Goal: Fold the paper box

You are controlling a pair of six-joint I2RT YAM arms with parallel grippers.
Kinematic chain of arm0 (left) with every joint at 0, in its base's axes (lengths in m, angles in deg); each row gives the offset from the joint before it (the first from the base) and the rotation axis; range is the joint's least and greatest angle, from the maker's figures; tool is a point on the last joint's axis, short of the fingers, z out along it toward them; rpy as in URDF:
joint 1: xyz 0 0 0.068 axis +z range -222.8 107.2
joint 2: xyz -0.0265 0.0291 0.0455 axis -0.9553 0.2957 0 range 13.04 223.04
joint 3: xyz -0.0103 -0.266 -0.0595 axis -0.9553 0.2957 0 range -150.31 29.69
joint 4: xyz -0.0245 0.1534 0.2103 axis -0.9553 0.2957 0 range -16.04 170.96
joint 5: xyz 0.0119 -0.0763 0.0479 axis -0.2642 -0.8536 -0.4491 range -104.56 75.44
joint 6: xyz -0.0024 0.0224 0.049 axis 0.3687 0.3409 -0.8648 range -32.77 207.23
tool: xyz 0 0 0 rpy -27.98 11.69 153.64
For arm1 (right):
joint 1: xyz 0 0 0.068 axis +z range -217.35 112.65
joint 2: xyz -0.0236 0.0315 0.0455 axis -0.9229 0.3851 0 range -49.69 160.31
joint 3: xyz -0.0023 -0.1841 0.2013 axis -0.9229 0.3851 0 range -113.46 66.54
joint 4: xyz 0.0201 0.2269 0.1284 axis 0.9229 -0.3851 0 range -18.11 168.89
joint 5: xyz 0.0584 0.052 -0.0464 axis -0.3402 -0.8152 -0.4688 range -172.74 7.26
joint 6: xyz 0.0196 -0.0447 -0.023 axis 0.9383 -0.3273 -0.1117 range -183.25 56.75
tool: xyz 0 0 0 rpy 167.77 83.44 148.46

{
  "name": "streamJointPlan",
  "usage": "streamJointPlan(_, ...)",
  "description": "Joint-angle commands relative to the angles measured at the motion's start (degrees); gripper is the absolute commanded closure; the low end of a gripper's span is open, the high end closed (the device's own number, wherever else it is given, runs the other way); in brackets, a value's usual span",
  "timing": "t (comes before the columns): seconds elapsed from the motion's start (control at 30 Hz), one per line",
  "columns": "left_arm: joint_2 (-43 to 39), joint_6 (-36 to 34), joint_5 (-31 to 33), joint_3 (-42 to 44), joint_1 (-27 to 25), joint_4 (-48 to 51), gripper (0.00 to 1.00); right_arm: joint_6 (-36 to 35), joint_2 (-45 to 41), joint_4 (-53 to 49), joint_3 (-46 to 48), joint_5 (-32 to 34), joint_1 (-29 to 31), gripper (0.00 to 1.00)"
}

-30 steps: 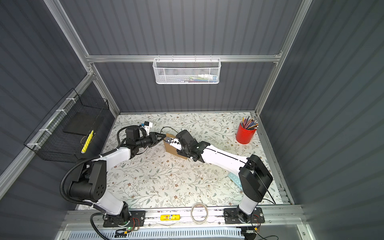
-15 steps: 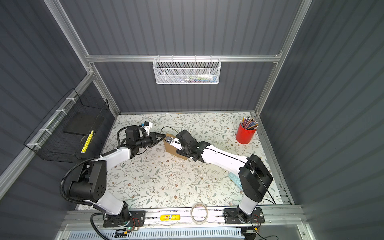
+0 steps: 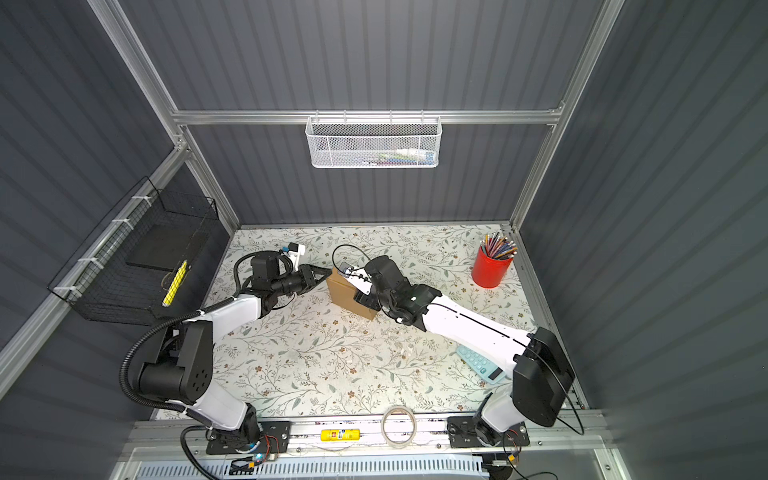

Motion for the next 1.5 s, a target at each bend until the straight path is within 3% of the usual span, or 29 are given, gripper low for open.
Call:
streamJointPlan(0.0,0.72,-1.63,1.6,0.93,-0.2,7.6,0.75,6.22,-3.2,0.09,1.82,-2.72,-0.07,0.3)
streamJointPlan(0.3,0.41,-2.3,1.88,1.12,-0.2,8.12,0.75,27.59,-4.49,-5.29,-1.18,-6.54,-0.68,0.29)
streamJointPlan(0.47,0.87,-2.49,1.97,0.97,-0.2,7.79,0.75,40.41,-4.81,-7.54,-3.17,-2.95,-1.99,0.3)
streamJointPlan(0.57,1.18,-2.4,1.79,0.89,-0.2,7.42,0.75,47.17,-5.82,-4.75,-1.08,-5.2,-3.8,0.34)
streamJointPlan(0.83,1.38,-2.84,1.61,0.48,-0.29,7.78,0.75,57.33,-5.05,0.19,3.33,-7.4,-5.83,0.39)
streamJointPlan(1.47,0.94,-2.37,1.7,1.94,-0.29,6.3,0.74,72.18,-1.14,13.64,10.98,-11.99,-8.32,0.46)
